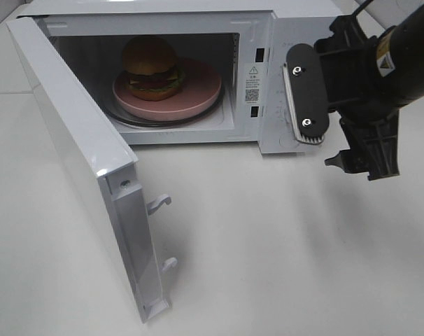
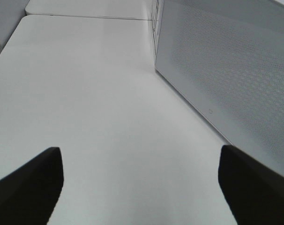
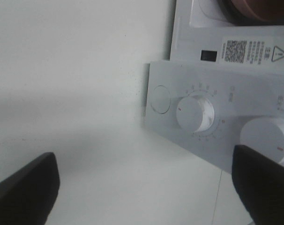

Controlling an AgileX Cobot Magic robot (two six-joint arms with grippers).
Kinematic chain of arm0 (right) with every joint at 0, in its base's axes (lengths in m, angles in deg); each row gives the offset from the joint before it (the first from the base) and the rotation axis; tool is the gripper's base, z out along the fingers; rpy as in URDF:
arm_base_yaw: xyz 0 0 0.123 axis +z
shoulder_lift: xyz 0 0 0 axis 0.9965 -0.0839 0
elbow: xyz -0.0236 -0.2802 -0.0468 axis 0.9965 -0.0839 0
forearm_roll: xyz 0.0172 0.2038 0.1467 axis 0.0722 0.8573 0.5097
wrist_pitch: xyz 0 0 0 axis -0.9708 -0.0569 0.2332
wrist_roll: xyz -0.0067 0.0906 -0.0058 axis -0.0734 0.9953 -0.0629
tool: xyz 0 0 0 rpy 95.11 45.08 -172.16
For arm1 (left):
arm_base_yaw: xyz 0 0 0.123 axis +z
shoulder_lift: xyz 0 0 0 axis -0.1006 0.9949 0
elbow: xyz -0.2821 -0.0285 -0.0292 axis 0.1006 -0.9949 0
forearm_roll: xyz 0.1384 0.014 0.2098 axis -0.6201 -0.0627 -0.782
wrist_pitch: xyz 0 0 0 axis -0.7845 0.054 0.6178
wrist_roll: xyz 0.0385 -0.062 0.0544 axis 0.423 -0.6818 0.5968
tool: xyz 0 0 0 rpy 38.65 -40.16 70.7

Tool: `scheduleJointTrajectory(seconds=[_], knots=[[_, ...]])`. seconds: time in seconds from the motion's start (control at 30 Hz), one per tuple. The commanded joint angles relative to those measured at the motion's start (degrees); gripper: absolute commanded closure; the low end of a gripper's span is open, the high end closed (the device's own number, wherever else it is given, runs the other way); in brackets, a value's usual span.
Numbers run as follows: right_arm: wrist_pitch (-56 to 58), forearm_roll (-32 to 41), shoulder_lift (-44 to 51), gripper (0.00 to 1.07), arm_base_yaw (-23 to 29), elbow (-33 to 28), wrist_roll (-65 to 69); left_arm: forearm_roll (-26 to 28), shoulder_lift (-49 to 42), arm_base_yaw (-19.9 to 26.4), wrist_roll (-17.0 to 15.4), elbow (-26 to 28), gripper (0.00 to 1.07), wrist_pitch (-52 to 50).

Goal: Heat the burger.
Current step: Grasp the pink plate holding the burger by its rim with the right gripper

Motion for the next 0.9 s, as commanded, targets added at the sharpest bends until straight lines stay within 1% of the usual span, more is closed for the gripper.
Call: scheduleJointTrajectory(seconds=[0.03, 0.17, 0.3, 0.63, 0.77, 0.9], knots=[[-0.63, -1.38, -2.41, 0.13, 1.32, 2.29, 1.03, 0.17, -0.29, 0.11, -0.34, 0.0, 0.25, -0.69], [-1.66, -1.38, -4.64, 0.14, 2.29, 4.13, 1.03, 0.17, -0.29, 0.11, -0.34, 0.0, 0.25, -0.69], [-2.12, -1.38, -8.88, 0.14, 3.38, 7.73, 1.03, 0.17, -0.29, 0.11, -0.34, 0.0, 0.25, -0.69], [-7.22, -1.38, -15.81, 0.16, 3.38, 13.46, 0.97, 0.17, -0.29, 0.11, -0.34, 0.0, 0.25, -0.69], [-9.8, -1.6, -17.48, 0.16, 3.38, 14.55, 0.97, 0.17, -0.29, 0.11, -0.34, 0.0, 0.25, -0.69], [-12.32, -1.95, -20.45, 0.17, 3.72, 16.84, 0.97, 0.17, -0.29, 0.11, -0.34, 0.0, 0.25, -0.69]])
